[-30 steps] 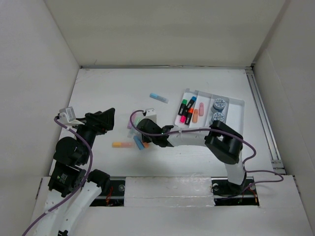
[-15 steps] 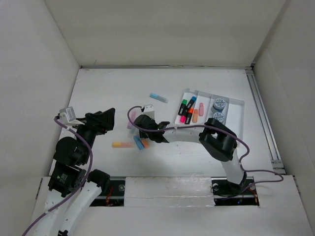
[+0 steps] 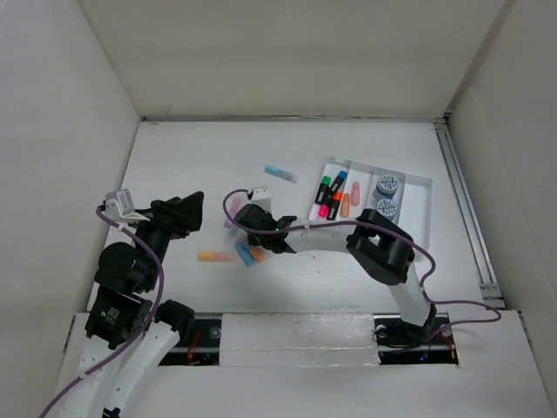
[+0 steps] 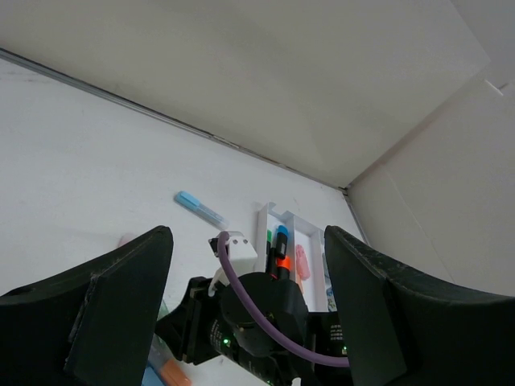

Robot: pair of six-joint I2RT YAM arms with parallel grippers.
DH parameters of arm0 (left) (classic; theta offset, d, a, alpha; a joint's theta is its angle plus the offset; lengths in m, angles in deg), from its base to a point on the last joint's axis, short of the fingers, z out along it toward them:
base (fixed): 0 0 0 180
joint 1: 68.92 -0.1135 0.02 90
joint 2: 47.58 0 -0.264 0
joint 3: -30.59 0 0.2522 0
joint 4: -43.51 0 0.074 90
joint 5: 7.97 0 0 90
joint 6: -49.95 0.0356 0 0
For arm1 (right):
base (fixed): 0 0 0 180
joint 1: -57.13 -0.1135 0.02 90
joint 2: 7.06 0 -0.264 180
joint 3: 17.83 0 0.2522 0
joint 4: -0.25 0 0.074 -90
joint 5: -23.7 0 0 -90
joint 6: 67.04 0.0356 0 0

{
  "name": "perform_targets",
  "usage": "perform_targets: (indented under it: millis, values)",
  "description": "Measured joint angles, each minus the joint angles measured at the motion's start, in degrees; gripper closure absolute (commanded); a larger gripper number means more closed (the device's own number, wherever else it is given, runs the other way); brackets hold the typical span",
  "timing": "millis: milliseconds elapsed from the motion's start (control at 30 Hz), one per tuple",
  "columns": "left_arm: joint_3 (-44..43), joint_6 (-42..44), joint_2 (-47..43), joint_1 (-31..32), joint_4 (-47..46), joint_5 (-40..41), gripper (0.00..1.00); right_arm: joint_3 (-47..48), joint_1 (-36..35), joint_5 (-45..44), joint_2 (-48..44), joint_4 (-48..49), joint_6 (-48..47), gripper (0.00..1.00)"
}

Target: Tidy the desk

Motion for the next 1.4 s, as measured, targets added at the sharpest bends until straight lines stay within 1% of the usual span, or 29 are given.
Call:
perform_targets:
  millis: [67, 167, 267, 367, 433, 567, 667, 733, 800, 833, 867, 900, 967, 1033, 1067, 1100, 1167, 1200, 1233, 1267, 1400]
  values:
    - [0.0, 0.0, 0.0, 0.0, 0.0, 0.0, 0.28, -0.1, 0.0, -0.4, 0.0, 0.3, 0.3, 0.92]
    - [0.0, 0.0, 0.0, 0.0, 0.0, 0.0, 0.28, -2.3, 0.2, -0.9, -1.9, 0.7, 0.9, 0.94]
    - [0.0, 0.0, 0.0, 0.0, 0.0, 0.0, 0.28, -7.0, 0.9, -1.0, -6.9, 0.9, 1.5, 0.94]
    - [0.0, 0.0, 0.0, 0.0, 0.0, 0.0, 0.28, -13.0, 4.4, -0.7, -15.1, 2.1, 3.2, 0.94]
    - [0.0, 0.0, 0.0, 0.0, 0.0, -0.1, 0.28, -16.7, 8.4, -0.7, -20.7, 3.8, 4.6, 0.94]
    - [0.0, 0.0, 0.0, 0.0, 0.0, -0.2, 0.28, -27.0, 21.8, 0.6, -30.9, 9.5, 8.3, 0.93]
    - [0.0, 0.0, 0.0, 0.0, 0.0, -0.4, 0.28, -34.7, 32.1, 2.8, -36.3, 10.9, 10.3, 0.91]
    - [0.0, 0.0, 0.0, 0.0, 0.0, -0.6, 0.28, -38.1, 36.8, 4.3, -38.5, 11.1, 11.3, 0.89]
    - [0.0, 0.2, 0.0, 0.0, 0.0, -0.7, 0.28, -40.0, 40.2, 6.7, -39.5, 11.2, 12.2, 0.76]
    - [0.0, 0.2, 0.0, 0.0, 0.0, -0.7, 0.28, -40.4, 41.5, 7.9, -39.7, 11.6, 12.7, 0.68]
    - [0.0, 0.2, 0.0, 0.0, 0.0, -0.7, 0.28, -40.6, 42.5, 9.0, -39.8, 11.7, 13.1, 0.54]
    - [0.0, 0.2, 0.0, 0.0, 0.0, -0.7, 0.28, -40.6, 43.3, 9.6, -39.8, 11.9, 13.5, 0.50]
    - [0.0, 0.3, 0.0, 0.0, 0.0, -0.9, 0.28, -40.6, 44.1, 10.8, -40.1, 12.3, 13.8, 0.46]
    - [0.0, 0.4, 0.0, 0.0, 0.0, -0.9, 0.28, -40.6, 43.8, 11.8, -40.9, 13.0, 14.0, 0.47]
    - [0.0, 0.4, 0.0, 0.0, 0.0, -0.9, 0.28, -40.7, 43.1, 12.2, -41.3, 13.6, 14.1, 0.47]
    - [0.0, 0.4, 0.0, 0.0, 0.0, -1.0, 0.28, -40.7, 41.9, 12.3, -41.7, 14.3, 14.0, 0.52]
    - [0.1, 0.4, 0.0, 0.0, -0.1, -1.0, 0.28, -40.6, 38.3, 12.4, -42.1, 15.6, 13.6, 0.66]
    - [0.1, 0.4, 0.0, 0.0, -0.1, -1.1, 0.28, -40.3, 35.8, 12.6, -41.9, 15.9, 13.2, 0.77]
    - [0.1, 0.4, 0.0, 0.0, -0.1, -1.1, 0.28, -39.7, 33.3, 13.1, -41.2, 15.8, 12.9, 0.97]
    - [0.1, 0.4, 0.0, 0.0, -0.1, -1.1, 0.28, -38.7, 30.5, 13.7, -40.1, 15.9, 12.5, 1.00]
    - [0.1, 0.4, 0.0, 0.0, -0.3, -1.1, 0.28, -32.8, 18.3, 15.1, -32.2, 16.3, 10.7, 1.00]
